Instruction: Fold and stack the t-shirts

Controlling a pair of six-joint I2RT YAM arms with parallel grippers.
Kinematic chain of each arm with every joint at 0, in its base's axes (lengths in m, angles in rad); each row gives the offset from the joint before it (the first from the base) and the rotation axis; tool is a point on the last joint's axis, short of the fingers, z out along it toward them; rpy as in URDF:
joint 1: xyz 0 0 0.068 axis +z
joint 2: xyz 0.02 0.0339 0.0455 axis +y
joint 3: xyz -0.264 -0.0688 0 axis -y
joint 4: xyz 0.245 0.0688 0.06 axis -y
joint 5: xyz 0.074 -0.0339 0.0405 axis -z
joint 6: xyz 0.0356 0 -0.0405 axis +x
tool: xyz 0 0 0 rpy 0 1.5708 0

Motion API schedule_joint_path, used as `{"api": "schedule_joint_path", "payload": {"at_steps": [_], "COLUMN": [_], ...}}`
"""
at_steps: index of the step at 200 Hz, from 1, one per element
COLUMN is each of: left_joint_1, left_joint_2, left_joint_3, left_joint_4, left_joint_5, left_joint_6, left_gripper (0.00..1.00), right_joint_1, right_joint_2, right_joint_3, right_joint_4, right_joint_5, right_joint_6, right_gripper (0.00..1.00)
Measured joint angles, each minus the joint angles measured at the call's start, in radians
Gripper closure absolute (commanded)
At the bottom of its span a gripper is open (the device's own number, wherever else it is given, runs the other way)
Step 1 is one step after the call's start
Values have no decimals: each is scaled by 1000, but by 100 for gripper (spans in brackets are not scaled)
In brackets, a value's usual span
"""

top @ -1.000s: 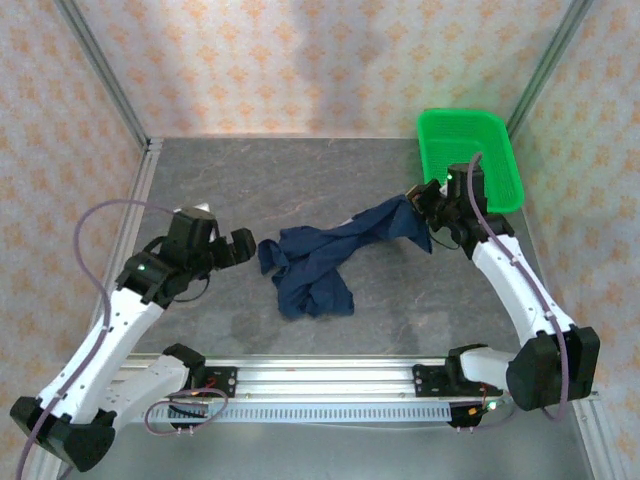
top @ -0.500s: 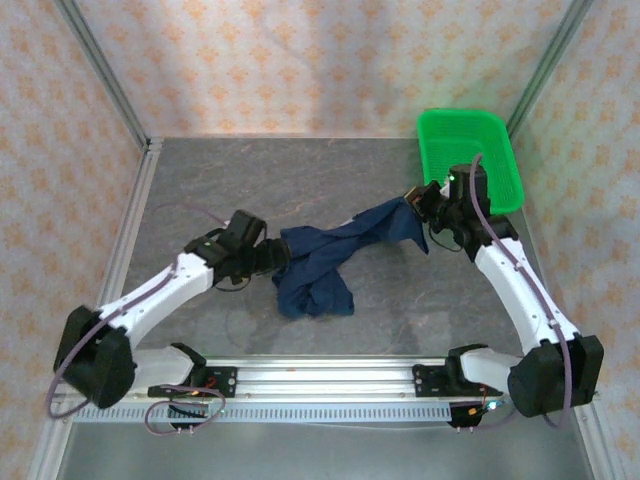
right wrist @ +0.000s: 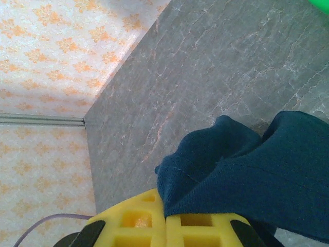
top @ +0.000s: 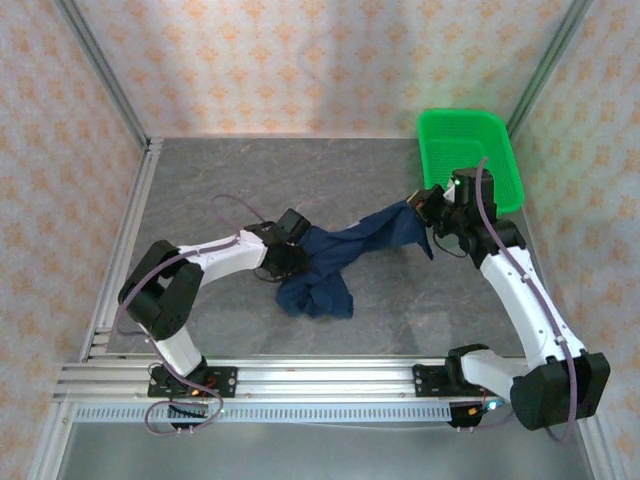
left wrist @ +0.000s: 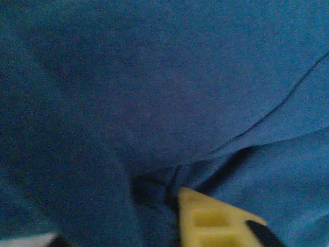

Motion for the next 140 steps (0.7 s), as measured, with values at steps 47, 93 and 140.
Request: {"api": "schedule_joint_path", "payload": {"at_steps": [47, 93, 140], "left_joint_1": [27, 71, 71], "left_joint_2": [-188, -475, -551], "left_joint_3": [130, 447, 694], "left_joint_4": [-175, -349, -510], "left_joint_5": [-64, -171, -261], "left_joint_6": [84, 198, 329], "left_gripper": [100, 100, 100], "right_joint_1": [0, 0, 0], "right_joint_2": [-28, -89, -120], "right_joint_3": [83, 219, 380], "right_joint_4": [-70, -81, -81], "right_joint_5": [0, -34, -116], "right_joint_6": [-5, 63, 124], "right_gripper": [100, 100, 100]}}
